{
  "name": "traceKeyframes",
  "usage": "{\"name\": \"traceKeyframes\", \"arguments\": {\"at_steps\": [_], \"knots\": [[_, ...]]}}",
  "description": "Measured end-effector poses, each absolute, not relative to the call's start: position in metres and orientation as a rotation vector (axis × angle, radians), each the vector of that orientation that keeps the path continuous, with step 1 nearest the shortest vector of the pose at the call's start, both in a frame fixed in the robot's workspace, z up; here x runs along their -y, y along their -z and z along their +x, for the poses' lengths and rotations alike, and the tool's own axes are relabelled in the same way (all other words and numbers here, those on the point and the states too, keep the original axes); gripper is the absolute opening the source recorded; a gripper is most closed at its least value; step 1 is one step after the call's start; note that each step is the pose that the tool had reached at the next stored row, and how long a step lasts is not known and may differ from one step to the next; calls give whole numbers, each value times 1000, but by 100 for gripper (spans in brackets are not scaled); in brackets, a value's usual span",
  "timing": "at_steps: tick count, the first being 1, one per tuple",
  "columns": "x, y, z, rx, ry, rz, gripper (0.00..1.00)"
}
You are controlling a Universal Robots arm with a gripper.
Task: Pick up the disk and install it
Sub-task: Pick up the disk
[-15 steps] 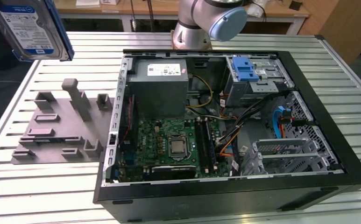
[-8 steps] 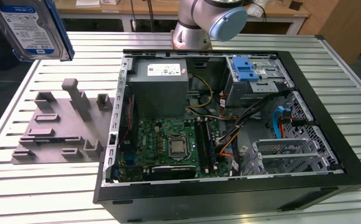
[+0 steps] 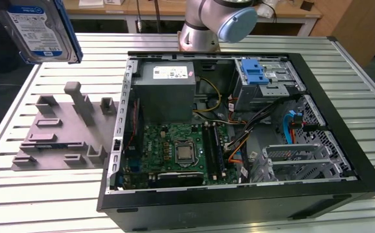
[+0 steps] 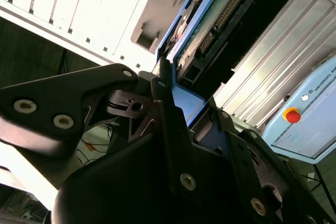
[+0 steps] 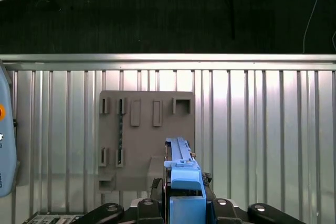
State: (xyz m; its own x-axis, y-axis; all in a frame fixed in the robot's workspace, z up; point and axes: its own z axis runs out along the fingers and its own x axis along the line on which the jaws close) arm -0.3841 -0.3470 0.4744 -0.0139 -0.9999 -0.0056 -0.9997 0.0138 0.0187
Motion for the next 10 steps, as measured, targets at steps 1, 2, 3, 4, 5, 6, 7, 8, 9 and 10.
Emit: {"name": "traceKeyframes", "arguments": {"at_steps": [1, 2, 3, 4, 5, 6, 7, 8, 9, 10], "knots": [[347, -474, -383, 2230, 27, 2199, 36], [347, -474, -381, 2230, 27, 2199, 36], [347, -474, -380, 2230, 27, 2199, 36], [347, -474, -378, 2230, 27, 2200, 36], [347, -474, -377, 2230, 27, 2199, 36], [348, -474, -377, 2230, 27, 2199, 36], [348, -474, -376, 2230, 27, 2199, 36], [349, -474, -376, 2230, 27, 2199, 36], [349, -474, -376, 2230, 27, 2199, 36], [351, -475, -376, 2230, 27, 2199, 36]]}}
